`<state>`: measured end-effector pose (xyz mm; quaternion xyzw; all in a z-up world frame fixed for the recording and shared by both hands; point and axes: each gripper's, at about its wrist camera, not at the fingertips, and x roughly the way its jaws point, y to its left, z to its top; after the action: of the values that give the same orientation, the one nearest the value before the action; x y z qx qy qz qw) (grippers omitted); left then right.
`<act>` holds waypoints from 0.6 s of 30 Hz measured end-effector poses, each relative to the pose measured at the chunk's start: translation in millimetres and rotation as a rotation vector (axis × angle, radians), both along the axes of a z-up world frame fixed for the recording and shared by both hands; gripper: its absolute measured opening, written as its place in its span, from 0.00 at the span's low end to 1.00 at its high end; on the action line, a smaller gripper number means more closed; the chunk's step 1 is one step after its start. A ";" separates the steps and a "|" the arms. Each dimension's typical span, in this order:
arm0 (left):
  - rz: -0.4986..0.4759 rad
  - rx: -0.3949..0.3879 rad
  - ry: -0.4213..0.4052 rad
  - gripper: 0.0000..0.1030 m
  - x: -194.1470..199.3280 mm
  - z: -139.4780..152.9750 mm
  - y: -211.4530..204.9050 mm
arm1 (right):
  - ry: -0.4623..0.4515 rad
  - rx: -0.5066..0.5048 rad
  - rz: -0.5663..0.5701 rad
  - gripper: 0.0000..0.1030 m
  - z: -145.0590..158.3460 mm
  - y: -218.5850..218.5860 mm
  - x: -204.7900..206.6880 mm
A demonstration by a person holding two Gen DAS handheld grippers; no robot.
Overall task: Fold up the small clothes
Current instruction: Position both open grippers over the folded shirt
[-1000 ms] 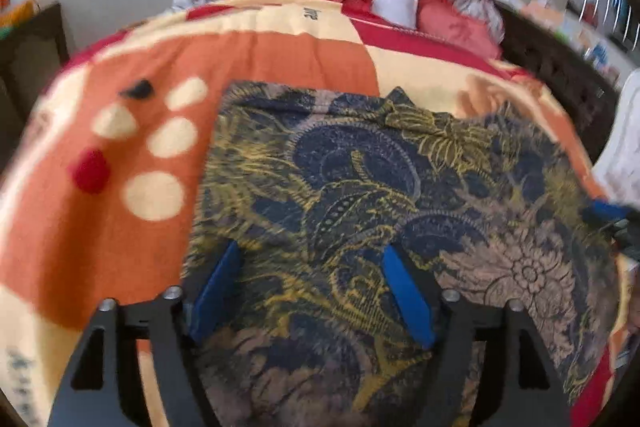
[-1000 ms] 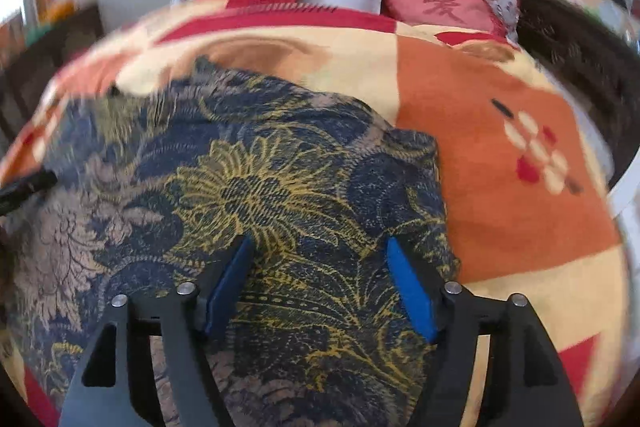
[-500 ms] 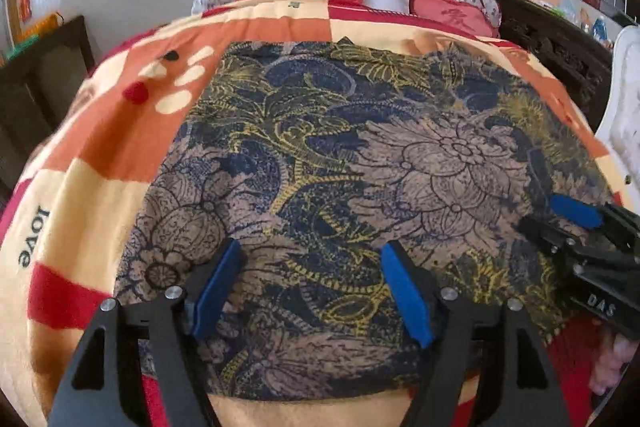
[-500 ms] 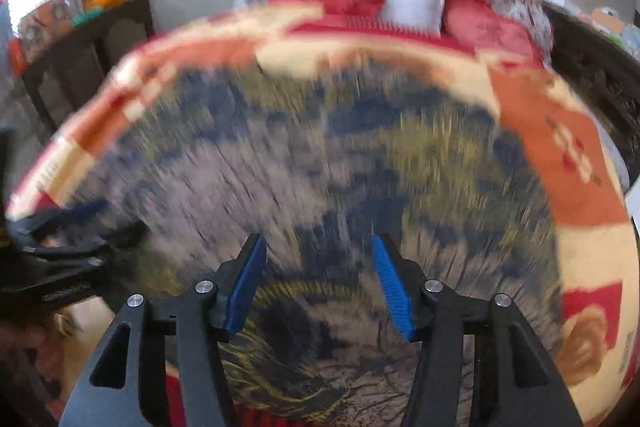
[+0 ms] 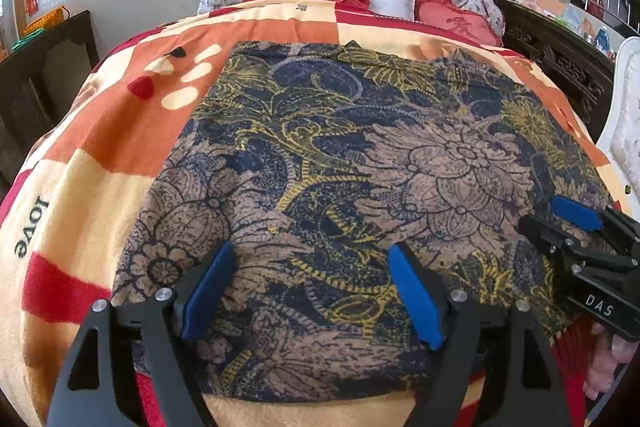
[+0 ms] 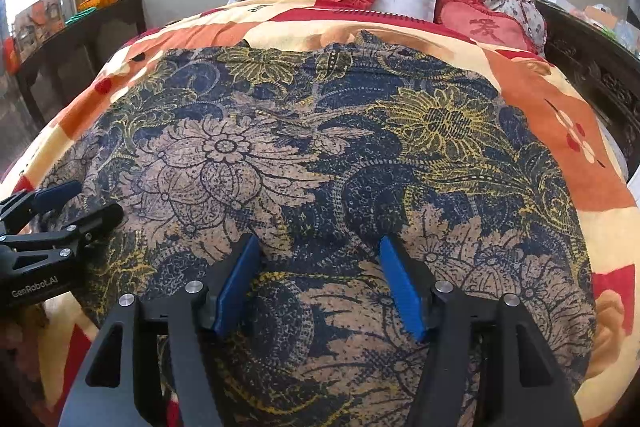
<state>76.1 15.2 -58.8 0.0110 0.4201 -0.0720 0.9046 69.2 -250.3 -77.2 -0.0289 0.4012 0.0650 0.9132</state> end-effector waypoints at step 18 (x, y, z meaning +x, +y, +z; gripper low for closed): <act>0.145 -0.808 0.147 0.85 -53.5 -7.1 109.3 | -0.001 0.003 0.000 0.74 1.4 0.0 -1.1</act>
<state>22.6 124.5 -65.9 -0.3795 0.4214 -0.1679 0.8064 68.1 -250.3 -75.8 -0.0274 0.4007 0.0655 0.9134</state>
